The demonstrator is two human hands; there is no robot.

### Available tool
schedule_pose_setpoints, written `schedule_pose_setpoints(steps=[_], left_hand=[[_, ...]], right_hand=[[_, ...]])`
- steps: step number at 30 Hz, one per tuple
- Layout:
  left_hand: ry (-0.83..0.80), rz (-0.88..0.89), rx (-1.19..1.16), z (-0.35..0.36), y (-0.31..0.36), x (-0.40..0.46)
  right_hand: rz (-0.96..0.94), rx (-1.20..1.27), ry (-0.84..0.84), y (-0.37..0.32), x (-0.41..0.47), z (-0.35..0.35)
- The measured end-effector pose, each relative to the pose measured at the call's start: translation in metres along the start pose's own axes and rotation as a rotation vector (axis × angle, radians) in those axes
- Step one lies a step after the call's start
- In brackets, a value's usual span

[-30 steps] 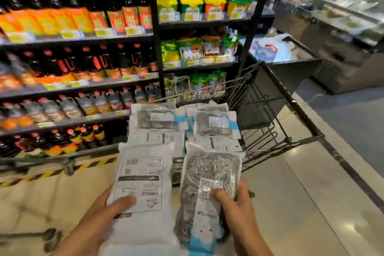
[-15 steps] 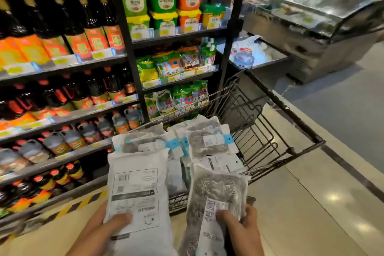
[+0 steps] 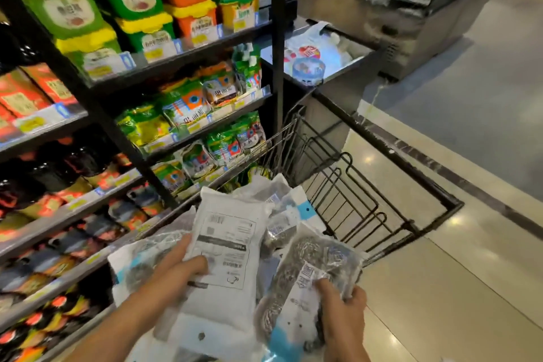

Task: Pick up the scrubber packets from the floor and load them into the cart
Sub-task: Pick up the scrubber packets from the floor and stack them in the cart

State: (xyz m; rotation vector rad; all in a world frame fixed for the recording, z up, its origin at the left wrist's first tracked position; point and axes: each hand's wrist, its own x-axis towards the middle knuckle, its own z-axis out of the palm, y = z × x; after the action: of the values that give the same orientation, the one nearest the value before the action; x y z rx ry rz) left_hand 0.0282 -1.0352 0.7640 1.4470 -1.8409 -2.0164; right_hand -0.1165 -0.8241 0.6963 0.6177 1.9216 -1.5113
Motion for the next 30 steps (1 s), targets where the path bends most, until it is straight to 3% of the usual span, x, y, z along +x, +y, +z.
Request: schedule_pose_setpoints(steps=[13, 22, 30], left_hand=[[-0.219, -0.061, 0.42, 0.057, 0.053, 0.178], [-0.332, -0.072, 0.757, 0.094, 0.071, 0.23], [-0.462, -0.108, 0.861, 0.099, 0.056, 0.275]], right_hand=[[0.179, 0.215, 0.169, -0.004, 0.063, 0.052], [0.294, 0.392, 0.199, -0.005, 0.102, 0.092], [0.392, 0.52, 0.302, -0.007, 0.133, 0.103]])
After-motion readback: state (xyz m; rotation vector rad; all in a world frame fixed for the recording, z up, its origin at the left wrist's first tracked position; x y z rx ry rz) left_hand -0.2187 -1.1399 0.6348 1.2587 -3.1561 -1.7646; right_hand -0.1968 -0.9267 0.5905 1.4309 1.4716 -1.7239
